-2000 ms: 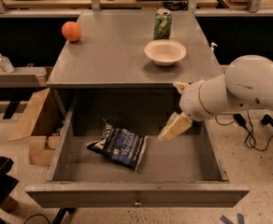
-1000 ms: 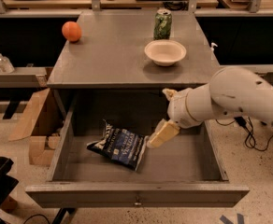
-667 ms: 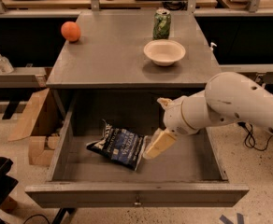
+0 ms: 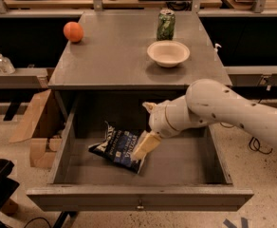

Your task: Pick blue chip bag from top drawer and place on counter

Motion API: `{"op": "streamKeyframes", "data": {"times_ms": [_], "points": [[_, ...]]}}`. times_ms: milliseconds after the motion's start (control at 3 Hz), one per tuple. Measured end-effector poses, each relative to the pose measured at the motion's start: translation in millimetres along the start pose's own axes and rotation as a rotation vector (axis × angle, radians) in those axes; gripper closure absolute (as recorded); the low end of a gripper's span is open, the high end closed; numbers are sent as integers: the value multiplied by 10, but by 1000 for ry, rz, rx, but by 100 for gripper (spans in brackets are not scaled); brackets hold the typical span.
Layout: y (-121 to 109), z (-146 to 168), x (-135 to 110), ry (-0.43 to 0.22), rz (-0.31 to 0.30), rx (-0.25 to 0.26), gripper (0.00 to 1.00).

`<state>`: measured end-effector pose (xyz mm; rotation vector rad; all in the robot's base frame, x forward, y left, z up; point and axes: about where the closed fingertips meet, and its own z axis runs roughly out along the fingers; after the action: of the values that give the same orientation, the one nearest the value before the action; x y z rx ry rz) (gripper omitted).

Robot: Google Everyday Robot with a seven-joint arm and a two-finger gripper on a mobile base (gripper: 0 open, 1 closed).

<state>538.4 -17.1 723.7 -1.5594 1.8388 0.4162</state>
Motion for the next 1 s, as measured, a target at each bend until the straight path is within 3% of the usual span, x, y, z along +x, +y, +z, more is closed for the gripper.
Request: {"op": "streamKeyframes", "data": {"times_ms": [333, 667, 1000], "points": [[-77, 405, 72, -28, 18, -25, 0], [5, 816, 168, -18, 28, -67, 0], [270, 1300, 199, -2, 34, -140, 26]]}}
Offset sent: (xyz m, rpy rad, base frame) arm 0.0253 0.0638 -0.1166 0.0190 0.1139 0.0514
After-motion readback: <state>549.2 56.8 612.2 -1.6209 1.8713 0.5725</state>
